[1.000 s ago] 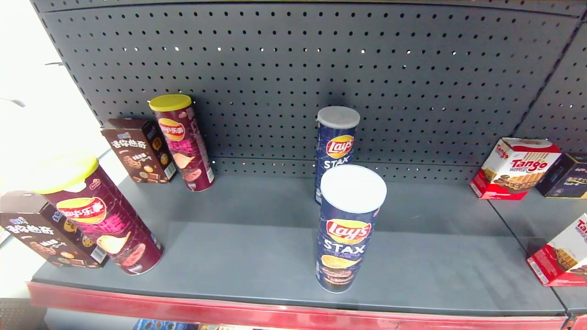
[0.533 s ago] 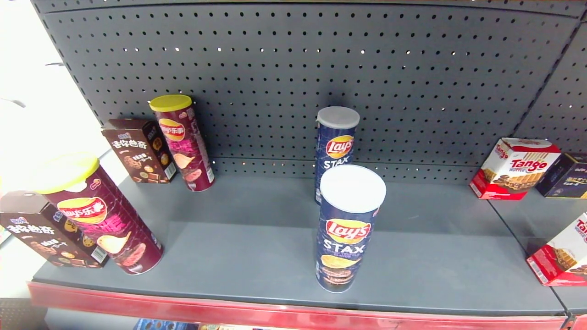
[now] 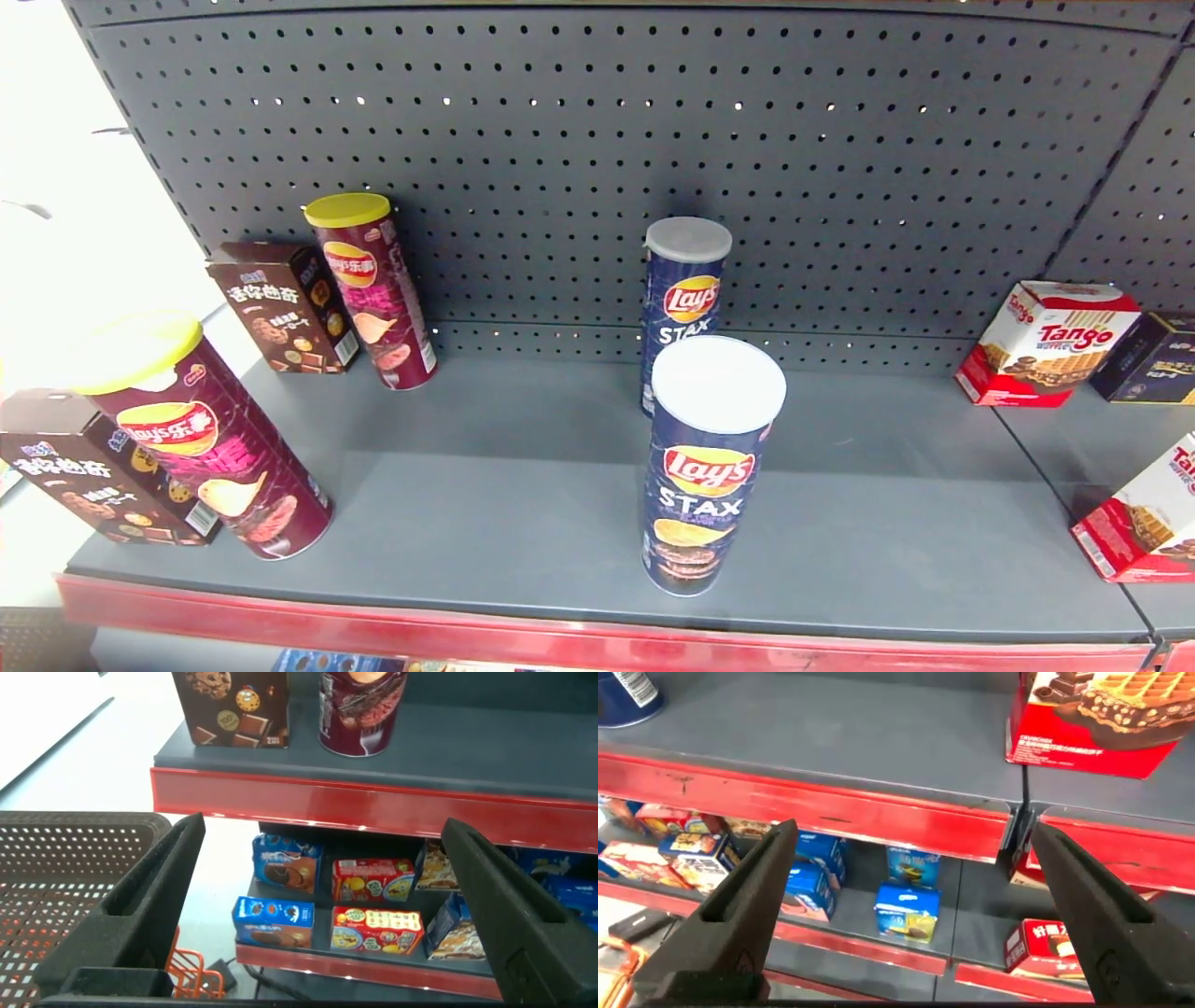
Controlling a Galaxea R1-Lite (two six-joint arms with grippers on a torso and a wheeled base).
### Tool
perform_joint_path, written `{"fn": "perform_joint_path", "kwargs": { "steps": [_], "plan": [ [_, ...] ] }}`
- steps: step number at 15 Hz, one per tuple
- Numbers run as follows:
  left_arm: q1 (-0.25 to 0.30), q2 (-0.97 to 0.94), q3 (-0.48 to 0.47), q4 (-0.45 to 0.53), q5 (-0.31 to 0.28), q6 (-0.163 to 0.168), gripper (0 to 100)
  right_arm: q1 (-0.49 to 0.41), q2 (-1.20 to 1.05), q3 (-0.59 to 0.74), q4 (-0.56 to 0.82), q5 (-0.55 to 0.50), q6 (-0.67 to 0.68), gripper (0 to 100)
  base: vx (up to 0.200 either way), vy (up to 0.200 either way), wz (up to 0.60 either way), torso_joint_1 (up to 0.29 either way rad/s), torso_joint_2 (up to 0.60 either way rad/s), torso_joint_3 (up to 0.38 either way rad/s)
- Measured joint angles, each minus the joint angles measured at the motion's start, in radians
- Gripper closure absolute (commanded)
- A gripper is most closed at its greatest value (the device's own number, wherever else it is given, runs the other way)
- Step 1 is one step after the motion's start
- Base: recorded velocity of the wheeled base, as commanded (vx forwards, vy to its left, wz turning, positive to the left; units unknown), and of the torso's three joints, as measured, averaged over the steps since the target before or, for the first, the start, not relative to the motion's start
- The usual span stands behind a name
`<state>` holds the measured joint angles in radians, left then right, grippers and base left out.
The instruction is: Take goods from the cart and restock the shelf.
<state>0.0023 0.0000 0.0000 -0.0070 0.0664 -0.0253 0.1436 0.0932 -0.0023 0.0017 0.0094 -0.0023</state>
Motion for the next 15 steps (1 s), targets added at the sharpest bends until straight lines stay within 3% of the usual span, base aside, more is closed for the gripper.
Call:
{"fn": "perform_joint_path", "kwargs": {
  "steps": [6,10,15],
  "plan": [
    [0.001,0.000,0.000,0.000,-0.006,0.002,0,-0.023,-0.001,0.001,0.000,0.000,0.002,0,0.000,0.000,0.00,0.000,0.00,0.000],
    [0.000,0.000,0.000,0.000,-0.006,0.001,0,-0.149,-0.040,0.001,-0.002,0.000,0.002,0,0.000,0.000,0.00,0.000,0.00,0.000],
    [0.000,0.000,0.000,0.000,-0.002,0.001,0,-0.144,-0.086,0.002,-0.002,0.000,0.002,0,0.000,0.000,0.00,0.000,0.00,0.000]
  ]
}}
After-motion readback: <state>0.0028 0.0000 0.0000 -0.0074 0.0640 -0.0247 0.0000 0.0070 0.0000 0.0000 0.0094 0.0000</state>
